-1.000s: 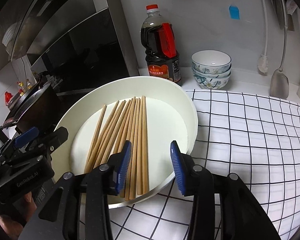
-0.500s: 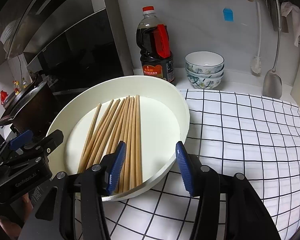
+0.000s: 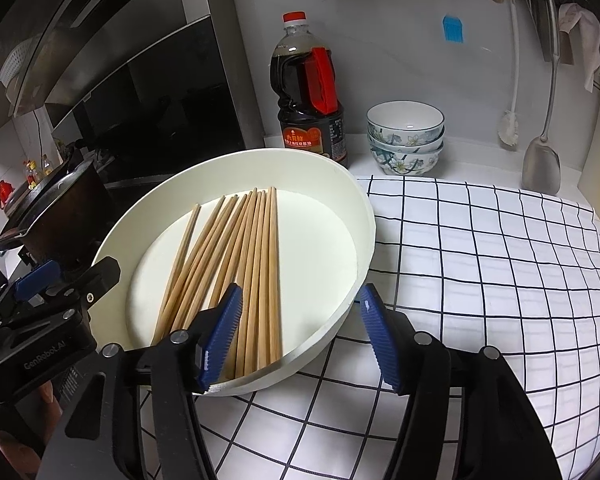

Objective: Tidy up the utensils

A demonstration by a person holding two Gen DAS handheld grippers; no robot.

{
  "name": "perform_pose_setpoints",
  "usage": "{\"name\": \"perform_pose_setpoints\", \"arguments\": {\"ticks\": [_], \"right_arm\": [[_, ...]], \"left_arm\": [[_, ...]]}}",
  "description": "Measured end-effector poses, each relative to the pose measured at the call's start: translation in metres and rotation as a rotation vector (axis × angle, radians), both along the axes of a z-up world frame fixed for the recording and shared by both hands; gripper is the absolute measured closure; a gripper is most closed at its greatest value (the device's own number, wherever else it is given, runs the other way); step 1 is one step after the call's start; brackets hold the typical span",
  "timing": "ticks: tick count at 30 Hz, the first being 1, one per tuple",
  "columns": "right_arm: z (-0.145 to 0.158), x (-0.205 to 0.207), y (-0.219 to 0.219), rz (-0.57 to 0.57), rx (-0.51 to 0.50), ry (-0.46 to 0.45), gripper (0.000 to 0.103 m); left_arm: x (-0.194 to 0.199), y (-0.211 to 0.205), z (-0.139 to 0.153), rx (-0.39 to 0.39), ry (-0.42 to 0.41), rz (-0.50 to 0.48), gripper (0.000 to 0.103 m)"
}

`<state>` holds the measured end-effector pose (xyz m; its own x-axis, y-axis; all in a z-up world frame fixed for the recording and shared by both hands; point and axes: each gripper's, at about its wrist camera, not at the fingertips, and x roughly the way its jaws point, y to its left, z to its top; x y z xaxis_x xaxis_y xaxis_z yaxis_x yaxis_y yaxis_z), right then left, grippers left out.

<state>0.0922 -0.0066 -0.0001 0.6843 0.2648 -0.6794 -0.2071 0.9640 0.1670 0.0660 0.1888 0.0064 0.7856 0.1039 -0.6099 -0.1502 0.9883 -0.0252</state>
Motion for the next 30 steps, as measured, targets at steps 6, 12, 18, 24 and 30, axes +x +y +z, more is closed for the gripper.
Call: {"name": "perform_pose_setpoints", "arguments": {"ticks": [6,12,18,24,30], "right_arm": [[-0.0006,-0.0009,-0.0002,-0.007,-0.007,-0.001,0.041],[-0.0021,-0.0010,0.0004,-0.007,-0.009,0.003,0.041],[-0.0007,-0.0014,-0.0006,-0.013,-0.011,-0.002,0.039],[-0.0004,-0.0009,-0.0021,-0.018,-0.010,0.001,0.039],[-0.0005,-0.0016,-0.0019,-0.013,-0.013,0.000,0.039]], "left_arm": [[-0.0006,-0.0008,0.0009,-0.003,0.001,-0.002,0.006],[-0.0022,-0.0028,0.0014,0.008,0.010,0.005,0.006],[-0.0009,-0.0021,0.0001,-0.002,0.021,0.008,0.006],[-0.0007,-0.0047,-0.0014,0.017,0.028,0.011,0.006],[-0.0003,-0.0050,-0.0020,0.019,0.025,0.011,0.006]]}}
